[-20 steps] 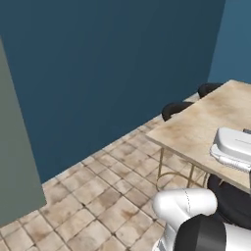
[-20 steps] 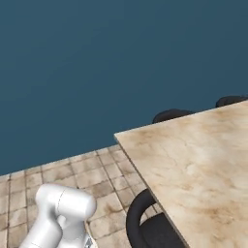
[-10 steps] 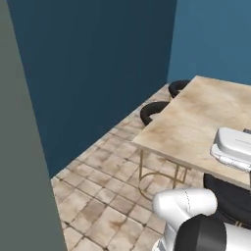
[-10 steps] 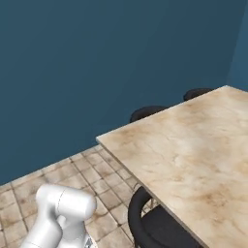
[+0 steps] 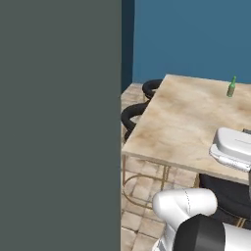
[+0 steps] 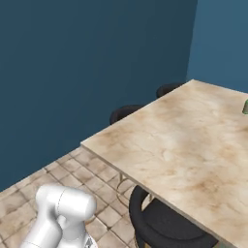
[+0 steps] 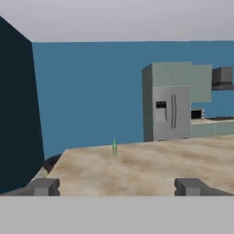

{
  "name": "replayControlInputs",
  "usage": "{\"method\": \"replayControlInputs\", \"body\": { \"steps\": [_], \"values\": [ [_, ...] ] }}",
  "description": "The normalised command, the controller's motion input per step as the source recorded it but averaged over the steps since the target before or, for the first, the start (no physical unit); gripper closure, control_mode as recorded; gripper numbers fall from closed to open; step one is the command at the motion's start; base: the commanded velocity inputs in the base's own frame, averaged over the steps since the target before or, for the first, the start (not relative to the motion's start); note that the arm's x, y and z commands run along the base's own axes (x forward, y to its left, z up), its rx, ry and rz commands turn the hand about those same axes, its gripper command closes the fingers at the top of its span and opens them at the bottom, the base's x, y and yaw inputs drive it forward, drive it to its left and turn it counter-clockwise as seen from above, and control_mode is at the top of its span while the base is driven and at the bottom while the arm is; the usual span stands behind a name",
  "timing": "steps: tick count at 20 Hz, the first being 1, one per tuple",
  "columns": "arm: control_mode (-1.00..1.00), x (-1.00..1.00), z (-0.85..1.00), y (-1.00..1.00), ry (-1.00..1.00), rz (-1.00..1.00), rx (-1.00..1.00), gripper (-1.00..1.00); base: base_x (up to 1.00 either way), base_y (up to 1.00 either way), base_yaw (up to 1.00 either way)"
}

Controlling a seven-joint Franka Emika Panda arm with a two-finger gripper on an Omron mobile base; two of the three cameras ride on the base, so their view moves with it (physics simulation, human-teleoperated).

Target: Sort all alcoholic drinks to one cabinet, and non-alcoholic drinks to the other.

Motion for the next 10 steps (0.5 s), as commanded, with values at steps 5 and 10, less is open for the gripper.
{"method": "replayControlInputs", "body": {
  "steps": [5, 10],
  "values": [
    [1.0, 0.0, 0.0, 0.0, 0.0, 0.0, 0.0, -1.0, 0.5, 0.0, -0.41],
    [1.0, 0.0, 0.0, 0.0, 0.0, 0.0, 0.0, -1.0, 0.45, 0.12, -0.43]
  ]
}}
